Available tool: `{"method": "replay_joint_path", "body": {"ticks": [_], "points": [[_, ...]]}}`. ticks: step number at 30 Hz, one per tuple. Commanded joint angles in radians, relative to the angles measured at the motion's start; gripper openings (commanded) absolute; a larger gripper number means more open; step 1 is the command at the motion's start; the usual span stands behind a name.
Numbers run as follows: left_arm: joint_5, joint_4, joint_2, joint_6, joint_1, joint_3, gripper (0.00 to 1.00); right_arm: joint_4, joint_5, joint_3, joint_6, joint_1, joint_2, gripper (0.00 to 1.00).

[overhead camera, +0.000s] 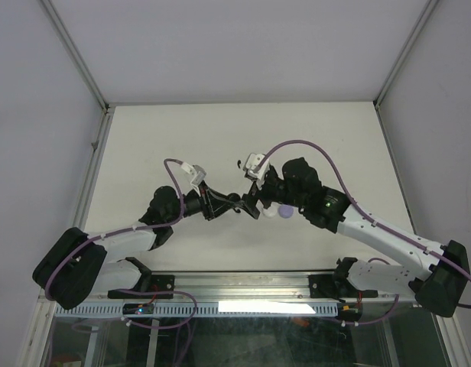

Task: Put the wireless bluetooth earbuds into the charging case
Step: Pick up the charging case at the center of the board.

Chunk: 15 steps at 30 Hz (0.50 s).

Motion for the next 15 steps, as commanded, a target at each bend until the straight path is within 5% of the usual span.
{"method": "replay_joint_path", "body": {"ticks": [1, 6, 15], "points": [[0.043, 0.25, -0.031, 0.16, -0.007, -0.043, 0.01, 0.049, -0.17, 0.036, 0.075, -0.077, -0.029, 0.92], [0.107, 0.374, -0.035, 0.216, -0.007, -0.094, 0.01, 0.126, -0.398, -0.006, 0.148, -0.183, -0.02, 0.89], [0.259, 0.369, -0.043, 0.263, -0.006, -0.071, 0.0, 0.139, -0.663, 0.015, 0.153, -0.241, 0.09, 0.73]]}}
